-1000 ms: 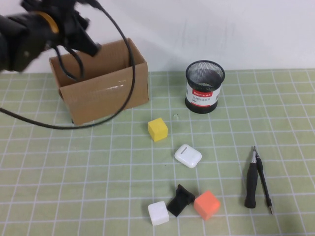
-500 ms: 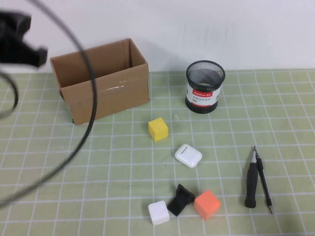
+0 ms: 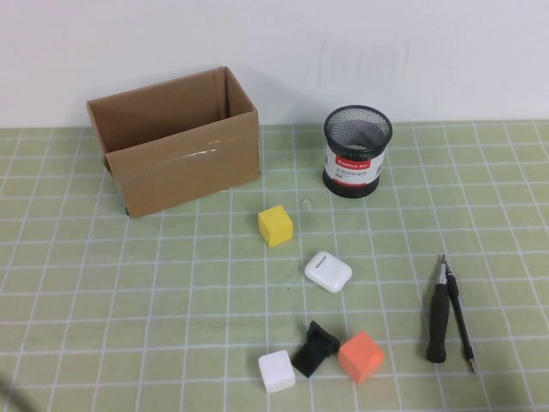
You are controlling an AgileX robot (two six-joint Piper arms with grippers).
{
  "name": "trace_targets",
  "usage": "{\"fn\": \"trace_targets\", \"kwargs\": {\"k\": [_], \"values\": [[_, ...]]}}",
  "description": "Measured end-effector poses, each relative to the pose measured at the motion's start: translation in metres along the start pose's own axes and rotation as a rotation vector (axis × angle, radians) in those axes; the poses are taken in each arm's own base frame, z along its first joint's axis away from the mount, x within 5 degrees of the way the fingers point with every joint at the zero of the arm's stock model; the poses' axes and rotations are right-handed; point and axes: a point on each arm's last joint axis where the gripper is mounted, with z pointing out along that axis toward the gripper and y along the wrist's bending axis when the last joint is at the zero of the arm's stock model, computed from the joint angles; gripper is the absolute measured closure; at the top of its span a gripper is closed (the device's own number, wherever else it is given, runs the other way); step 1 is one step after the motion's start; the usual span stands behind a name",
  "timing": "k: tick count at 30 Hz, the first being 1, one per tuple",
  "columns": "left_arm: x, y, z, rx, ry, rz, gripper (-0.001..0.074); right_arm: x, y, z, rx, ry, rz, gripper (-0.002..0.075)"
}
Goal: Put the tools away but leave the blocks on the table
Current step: Pick up the black Screwdriver from the table
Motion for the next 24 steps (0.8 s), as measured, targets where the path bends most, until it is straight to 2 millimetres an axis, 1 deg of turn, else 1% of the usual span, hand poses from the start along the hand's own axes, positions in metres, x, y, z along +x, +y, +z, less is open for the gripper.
{"fn": "trace_targets", "kwargs": {"k": [1, 5, 7, 10, 17, 24], "values": [[0.003, -0.001, -0.010, 0.003, -0.011, -0.001, 0.0736, 0.000, 0.000, 0.000, 0.000, 0.000, 0.000, 0.0733], [0.017, -0.006, -0.036, 0.037, 0.002, -0.027, 0.0736, 0.000, 0.000, 0.000, 0.000, 0.000, 0.000, 0.0733], [0.025, -0.010, -0.045, 0.068, 0.032, -0.048, 0.0736, 0.000, 0.000, 0.000, 0.000, 0.000, 0.000, 0.0733], [0.034, -0.013, -0.054, 0.094, 0.090, -0.052, 0.0736, 0.000, 0.000, 0.000, 0.000, 0.000, 0.000, 0.0733], [0.048, -0.016, -0.059, 0.126, 0.229, -0.048, 0.0736, 0.000, 0.000, 0.000, 0.000, 0.000, 0.000, 0.0733], [0.052, -0.016, -0.058, 0.127, 0.255, -0.043, 0.0736, 0.000, 0.000, 0.000, 0.000, 0.000, 0.000, 0.0733]]}}
